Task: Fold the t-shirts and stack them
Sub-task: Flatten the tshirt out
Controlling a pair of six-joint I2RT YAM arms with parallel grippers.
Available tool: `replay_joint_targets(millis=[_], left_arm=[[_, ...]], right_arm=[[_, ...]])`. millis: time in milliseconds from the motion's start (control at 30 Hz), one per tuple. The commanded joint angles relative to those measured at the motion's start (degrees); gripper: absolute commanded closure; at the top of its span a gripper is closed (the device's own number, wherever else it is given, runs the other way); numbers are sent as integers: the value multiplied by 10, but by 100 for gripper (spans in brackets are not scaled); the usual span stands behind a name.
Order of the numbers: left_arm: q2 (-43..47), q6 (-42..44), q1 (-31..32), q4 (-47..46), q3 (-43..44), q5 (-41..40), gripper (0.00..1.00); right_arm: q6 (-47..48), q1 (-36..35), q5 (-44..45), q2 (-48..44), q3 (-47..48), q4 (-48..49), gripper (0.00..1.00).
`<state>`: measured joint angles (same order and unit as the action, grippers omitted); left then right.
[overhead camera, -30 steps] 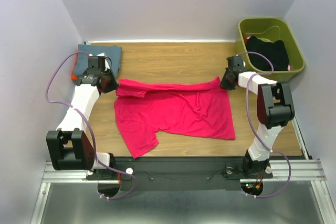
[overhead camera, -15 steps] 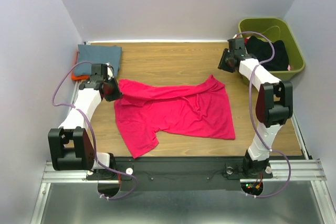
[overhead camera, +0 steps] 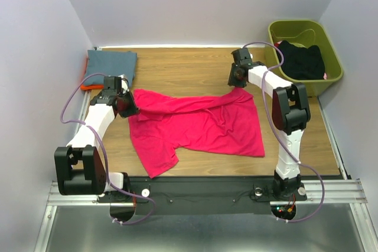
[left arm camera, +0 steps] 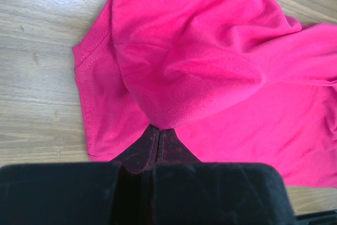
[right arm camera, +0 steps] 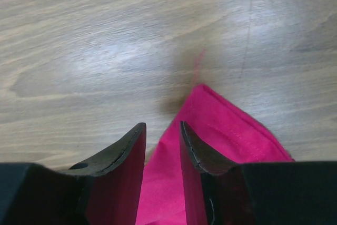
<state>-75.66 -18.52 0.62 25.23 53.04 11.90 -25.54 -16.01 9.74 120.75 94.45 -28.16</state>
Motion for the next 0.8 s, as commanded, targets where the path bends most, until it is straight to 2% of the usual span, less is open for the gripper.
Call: replay_joint_targets(millis=[0,767], left_arm=[[18,-3,-2,-19,-12,11,100],[30,-5,-2,-29,-32,28,100]], right_arm=[[-18,6,35,17,26,-6,62],[-34,6,121,62,42,-8,62]])
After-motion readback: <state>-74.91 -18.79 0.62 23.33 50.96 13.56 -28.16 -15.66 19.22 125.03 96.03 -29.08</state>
